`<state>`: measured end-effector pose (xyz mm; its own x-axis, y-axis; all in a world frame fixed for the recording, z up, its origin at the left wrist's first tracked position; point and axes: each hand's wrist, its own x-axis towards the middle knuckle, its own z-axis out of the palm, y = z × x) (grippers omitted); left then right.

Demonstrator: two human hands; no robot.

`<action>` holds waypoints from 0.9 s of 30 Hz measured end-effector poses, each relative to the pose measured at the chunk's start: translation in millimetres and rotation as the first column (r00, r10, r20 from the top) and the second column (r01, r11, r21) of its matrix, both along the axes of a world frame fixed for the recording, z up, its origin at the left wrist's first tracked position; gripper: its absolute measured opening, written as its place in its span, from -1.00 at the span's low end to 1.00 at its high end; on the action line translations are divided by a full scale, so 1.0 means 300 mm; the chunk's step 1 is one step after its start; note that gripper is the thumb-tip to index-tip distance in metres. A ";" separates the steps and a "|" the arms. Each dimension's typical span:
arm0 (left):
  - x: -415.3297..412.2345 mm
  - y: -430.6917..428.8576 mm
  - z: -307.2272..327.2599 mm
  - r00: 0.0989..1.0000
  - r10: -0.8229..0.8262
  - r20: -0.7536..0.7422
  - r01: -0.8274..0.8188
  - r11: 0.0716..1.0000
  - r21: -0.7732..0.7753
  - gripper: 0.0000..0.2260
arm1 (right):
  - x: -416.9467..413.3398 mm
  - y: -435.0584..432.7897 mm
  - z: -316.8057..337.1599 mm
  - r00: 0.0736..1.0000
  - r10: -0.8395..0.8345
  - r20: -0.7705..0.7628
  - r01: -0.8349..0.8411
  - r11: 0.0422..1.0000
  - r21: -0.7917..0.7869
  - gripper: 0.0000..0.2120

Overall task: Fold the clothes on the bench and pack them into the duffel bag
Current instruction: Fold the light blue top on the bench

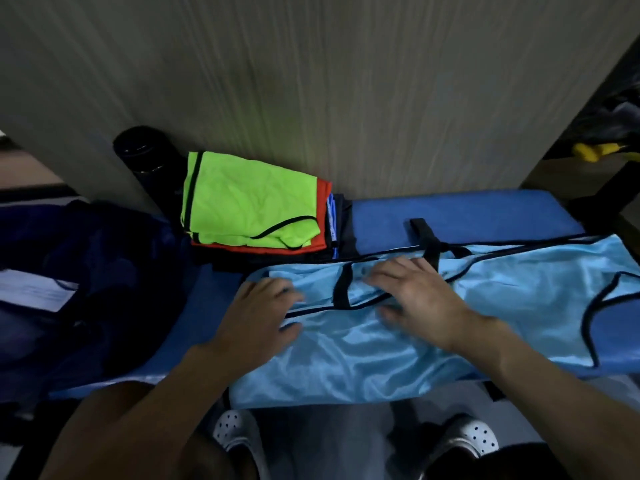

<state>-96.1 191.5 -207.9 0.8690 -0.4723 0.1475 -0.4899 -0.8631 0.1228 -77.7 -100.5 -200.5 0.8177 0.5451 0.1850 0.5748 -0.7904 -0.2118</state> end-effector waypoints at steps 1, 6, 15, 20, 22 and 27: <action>0.003 0.001 -0.001 1.000 0.020 -0.015 -0.020 1.000 -0.012 -0.64 | 0.008 0.020 -0.012 1.000 0.015 0.018 -0.015 0.999 -0.029 -0.66; 0.003 -0.001 0.017 1.000 0.014 -0.007 -0.015 0.996 -0.090 -0.92 | 0.023 0.080 -0.003 0.997 -0.019 0.078 0.019 1.000 0.001 -0.88; -0.014 0.124 0.055 0.884 0.349 -0.310 -0.447 0.825 -0.346 -0.74 | -0.001 0.175 0.089 0.990 -0.021 0.138 0.006 0.994 0.110 -0.71; -0.014 0.193 0.059 0.800 0.365 -0.475 -0.571 0.707 -0.417 -0.80 | -0.013 0.353 0.051 0.982 0.191 0.000 -0.191 0.982 0.007 -0.64; -0.014 0.198 0.059 0.772 0.318 -0.551 -0.581 0.704 -0.408 -0.82 | -0.010 0.400 0.031 0.985 0.173 -0.015 -0.173 0.985 0.004 -0.78; -0.016 0.181 0.057 0.770 0.255 -0.584 -0.550 0.730 -0.406 -0.81 | -0.030 0.401 0.029 0.994 0.109 -0.030 -0.105 0.988 0.111 -0.89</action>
